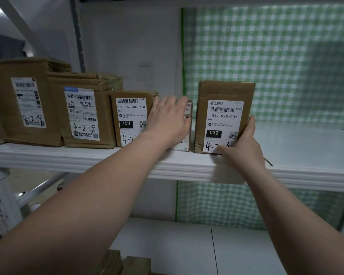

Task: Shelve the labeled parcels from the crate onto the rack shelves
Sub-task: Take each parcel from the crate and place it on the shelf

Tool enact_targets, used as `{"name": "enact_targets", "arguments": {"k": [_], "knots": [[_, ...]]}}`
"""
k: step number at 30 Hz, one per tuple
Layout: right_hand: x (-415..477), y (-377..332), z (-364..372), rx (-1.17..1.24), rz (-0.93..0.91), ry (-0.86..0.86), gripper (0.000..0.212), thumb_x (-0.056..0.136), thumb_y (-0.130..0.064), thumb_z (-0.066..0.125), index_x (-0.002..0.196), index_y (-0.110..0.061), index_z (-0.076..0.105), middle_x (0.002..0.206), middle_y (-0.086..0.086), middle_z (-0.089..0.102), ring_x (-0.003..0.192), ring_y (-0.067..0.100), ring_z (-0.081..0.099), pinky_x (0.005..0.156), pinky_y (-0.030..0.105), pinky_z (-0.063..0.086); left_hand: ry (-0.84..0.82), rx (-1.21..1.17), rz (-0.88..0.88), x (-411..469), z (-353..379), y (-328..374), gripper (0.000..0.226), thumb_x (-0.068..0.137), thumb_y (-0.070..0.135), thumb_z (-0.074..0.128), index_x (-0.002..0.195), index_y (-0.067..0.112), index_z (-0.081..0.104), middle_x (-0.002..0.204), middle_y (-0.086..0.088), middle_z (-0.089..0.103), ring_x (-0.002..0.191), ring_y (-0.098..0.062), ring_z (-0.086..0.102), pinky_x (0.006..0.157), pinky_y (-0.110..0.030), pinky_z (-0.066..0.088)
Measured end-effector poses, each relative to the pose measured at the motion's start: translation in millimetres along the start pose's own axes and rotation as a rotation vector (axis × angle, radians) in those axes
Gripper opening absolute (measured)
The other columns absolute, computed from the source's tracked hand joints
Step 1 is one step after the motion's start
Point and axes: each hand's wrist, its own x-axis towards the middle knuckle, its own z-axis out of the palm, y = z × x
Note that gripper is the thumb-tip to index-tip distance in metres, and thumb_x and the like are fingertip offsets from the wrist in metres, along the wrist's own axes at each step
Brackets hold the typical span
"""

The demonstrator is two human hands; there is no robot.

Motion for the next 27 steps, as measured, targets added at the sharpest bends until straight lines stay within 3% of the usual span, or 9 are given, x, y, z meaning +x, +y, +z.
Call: {"name": "enact_targets", "arguments": {"k": [8,17,20,22,24,27], "knots": [[-1.6,-4.8,9.0,-0.055,0.01,-0.012,0.114,0.08,-0.027,0.074,0.155,-0.024,-0.012,0.124,0.008,0.063,0.112,0.033,0.058,0.078,0.038,0.041,0.034,0.013,-0.007,-2.6,2.2,-4.8,0.05,0.092,0.034,0.047,0.137,0.016,0.034,0.126,-0.013,0.046,0.122,-0.032,0.039,0.114,-0.045,0.021],[-1.7,-5.5,10.9,-0.111,0.02,-0.02,0.102,0.085,-0.028,0.062,0.155,-0.019,-0.012,0.106,0.006,0.063,0.102,0.031,0.06,0.072,0.034,0.037,0.057,0.036,-0.029,-4.0,5.9,-0.2,0.053,0.091,0.036,0.049,0.138,0.016,0.033,0.126,-0.012,0.045,0.123,-0.032,0.037,0.114,-0.044,0.018],[-1.2,-2.8,10.6,-0.115,0.011,-0.037,0.1,0.084,-0.029,0.061,0.155,-0.019,-0.009,0.095,0.002,0.054,0.088,0.028,0.053,0.071,0.034,0.037,0.039,0.023,-0.044,-5.0,6.7,2.0,0.058,0.091,0.035,0.05,0.142,0.017,0.03,0.133,-0.012,0.042,0.132,-0.032,0.03,0.117,-0.046,0.013],[-0.9,-1.2,9.6,-0.113,0.0,-0.05,0.1,0.084,-0.029,0.062,0.156,-0.017,-0.008,0.093,0.0,0.053,0.083,0.025,0.047,0.069,0.033,0.036,0.003,-0.018,-0.076,-6.8,5.9,3.4,0.062,0.091,0.033,0.05,0.146,0.018,0.025,0.147,-0.012,0.032,0.143,-0.031,0.016,0.118,-0.047,0.006],[-1.1,0.2,7.8,-0.085,-0.024,-0.05,0.101,0.085,-0.026,0.063,0.156,-0.015,-0.007,0.095,0.001,0.054,0.082,0.024,0.046,0.069,0.033,0.035,-0.005,-0.055,-0.099,-10.5,4.8,6.0,0.062,0.093,0.029,0.048,0.148,0.02,0.021,0.156,-0.008,0.02,0.147,-0.029,0.006,0.119,-0.047,0.003],[-5.1,3.1,3.7,0.039,-0.078,0.056,0.094,0.088,-0.021,0.065,0.157,-0.013,0.001,0.127,0.009,0.058,0.095,0.026,0.054,0.074,0.032,0.036,0.13,-0.128,-0.076,-22.0,1.8,10.5,0.056,0.091,0.017,0.047,0.144,0.015,0.032,0.147,-0.01,0.034,0.139,-0.029,0.025,0.116,-0.046,0.02]]}}
